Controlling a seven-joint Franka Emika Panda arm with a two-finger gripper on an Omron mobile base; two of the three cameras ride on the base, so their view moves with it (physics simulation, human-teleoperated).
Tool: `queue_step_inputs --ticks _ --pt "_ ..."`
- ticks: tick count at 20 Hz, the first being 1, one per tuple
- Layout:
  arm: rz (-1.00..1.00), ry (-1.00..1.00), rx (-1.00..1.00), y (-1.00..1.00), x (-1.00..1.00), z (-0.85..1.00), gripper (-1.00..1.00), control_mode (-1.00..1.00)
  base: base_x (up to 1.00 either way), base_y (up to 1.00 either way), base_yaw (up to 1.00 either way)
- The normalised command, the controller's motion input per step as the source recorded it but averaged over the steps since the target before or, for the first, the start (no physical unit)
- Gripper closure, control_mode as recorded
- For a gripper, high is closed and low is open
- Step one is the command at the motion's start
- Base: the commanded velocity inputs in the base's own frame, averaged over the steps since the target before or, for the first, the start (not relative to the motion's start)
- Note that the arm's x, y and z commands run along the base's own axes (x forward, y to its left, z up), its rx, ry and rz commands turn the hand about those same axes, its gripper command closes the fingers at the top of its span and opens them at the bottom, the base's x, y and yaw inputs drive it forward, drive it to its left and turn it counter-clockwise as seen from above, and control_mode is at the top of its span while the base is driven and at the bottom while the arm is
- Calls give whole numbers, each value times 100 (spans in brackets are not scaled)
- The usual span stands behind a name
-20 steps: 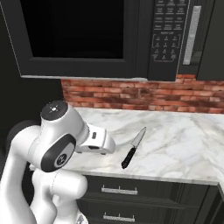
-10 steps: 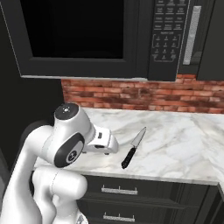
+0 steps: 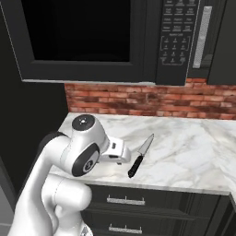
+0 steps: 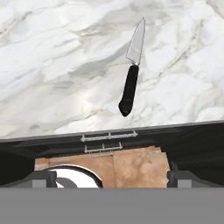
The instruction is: Move the cutting board and knife to the sink. Then move spray from the cabinet to the counter.
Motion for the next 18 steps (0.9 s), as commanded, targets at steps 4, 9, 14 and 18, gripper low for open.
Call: queue_step_inputs --ticks 4,9,14,18 --pt "0 0 0 -36 23 -27 -100 -100 0 0 0" --pt "0 -7 0 -20 28 -29 -100 -100 0 0 0" --pt "0 -8 0 -2 33 -27 -100 -100 0 0 0" --pt "0 -5 0 0 37 -27 -100 -100 0 0 0"
